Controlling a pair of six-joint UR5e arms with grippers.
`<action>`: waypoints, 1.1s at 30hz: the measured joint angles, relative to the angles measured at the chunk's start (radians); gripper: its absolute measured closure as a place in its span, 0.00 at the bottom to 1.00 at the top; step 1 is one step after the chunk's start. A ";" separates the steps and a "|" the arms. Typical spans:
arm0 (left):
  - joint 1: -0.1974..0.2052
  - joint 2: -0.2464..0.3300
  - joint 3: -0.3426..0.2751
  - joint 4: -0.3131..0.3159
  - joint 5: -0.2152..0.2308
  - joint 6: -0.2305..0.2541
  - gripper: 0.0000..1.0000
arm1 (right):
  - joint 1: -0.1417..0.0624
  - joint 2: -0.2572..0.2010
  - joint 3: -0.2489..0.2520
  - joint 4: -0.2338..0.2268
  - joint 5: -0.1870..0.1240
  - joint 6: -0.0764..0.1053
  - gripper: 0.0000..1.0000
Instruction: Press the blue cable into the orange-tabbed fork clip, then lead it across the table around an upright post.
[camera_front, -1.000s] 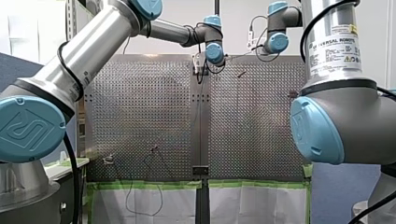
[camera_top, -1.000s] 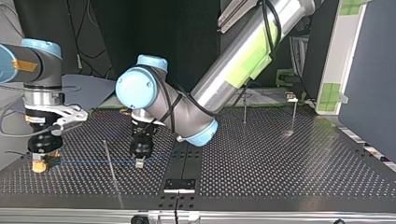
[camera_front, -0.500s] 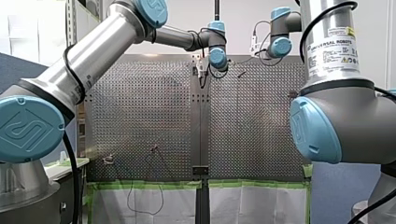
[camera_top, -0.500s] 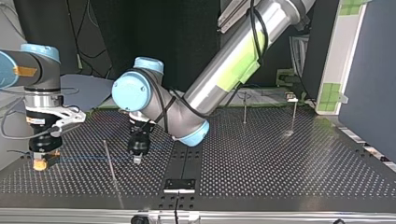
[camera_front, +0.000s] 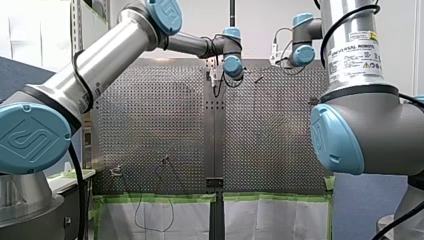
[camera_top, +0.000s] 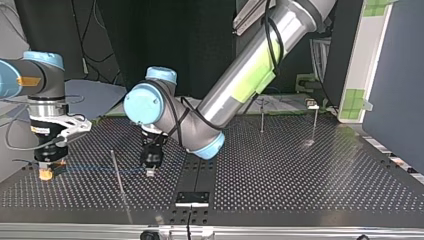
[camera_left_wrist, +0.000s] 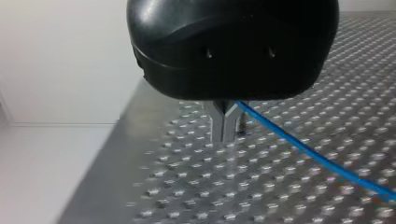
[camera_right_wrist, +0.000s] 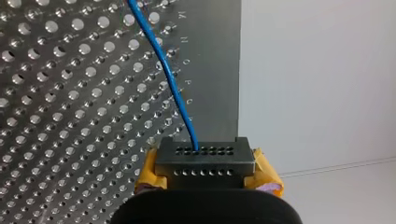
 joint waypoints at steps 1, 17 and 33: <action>-0.001 -0.007 -0.002 -0.003 0.003 0.000 0.99 | -0.002 0.002 0.000 -0.001 -0.004 0.002 1.00; 0.010 -0.028 -0.061 0.051 0.015 -0.008 0.99 | -0.050 0.047 0.000 -0.020 -0.062 0.040 1.00; 0.030 -0.083 -0.056 0.084 0.038 -0.009 0.99 | -0.094 0.092 0.001 -0.031 -0.128 0.088 1.00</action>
